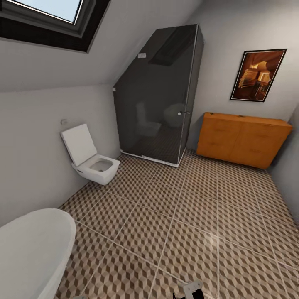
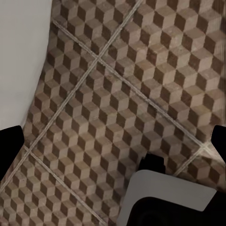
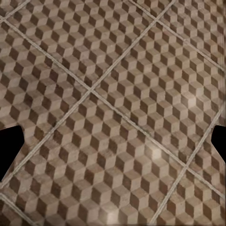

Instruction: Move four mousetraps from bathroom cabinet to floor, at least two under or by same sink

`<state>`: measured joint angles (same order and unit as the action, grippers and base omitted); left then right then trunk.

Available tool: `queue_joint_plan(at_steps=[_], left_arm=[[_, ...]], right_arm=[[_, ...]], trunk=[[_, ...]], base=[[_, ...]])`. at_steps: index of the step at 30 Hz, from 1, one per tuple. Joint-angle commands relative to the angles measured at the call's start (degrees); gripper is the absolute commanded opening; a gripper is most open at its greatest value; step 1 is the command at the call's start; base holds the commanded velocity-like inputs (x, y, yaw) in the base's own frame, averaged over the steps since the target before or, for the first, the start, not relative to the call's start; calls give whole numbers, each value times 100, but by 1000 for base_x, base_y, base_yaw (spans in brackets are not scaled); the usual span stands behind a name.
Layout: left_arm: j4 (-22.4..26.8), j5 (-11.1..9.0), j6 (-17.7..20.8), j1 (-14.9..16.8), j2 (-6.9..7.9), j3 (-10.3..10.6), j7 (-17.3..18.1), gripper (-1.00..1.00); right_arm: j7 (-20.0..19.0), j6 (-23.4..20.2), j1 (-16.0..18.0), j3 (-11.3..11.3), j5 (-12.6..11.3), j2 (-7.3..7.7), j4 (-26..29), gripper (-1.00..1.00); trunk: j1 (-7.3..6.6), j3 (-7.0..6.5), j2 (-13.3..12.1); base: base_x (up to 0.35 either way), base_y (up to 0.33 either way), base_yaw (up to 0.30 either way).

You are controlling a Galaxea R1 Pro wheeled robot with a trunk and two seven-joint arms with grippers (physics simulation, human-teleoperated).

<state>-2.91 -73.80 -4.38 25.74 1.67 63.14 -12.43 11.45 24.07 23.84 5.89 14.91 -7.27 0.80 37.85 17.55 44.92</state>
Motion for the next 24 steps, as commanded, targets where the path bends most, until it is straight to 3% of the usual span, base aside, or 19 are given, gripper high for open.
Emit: queue_joint_plan(at_steps=[1,24], left_arm=[[1,-38,-10,1,0,40,-14,100],[1,-36,-10,1,0,40,-14,100]], right_arm=[[59,2,6,44,30,-2,-10,100],[59,2,6,44,30,-2,-10,100]], trunk=[[1,1,5],[1,-130,5]], base=[[0,0,-257],[0,0,-257]])
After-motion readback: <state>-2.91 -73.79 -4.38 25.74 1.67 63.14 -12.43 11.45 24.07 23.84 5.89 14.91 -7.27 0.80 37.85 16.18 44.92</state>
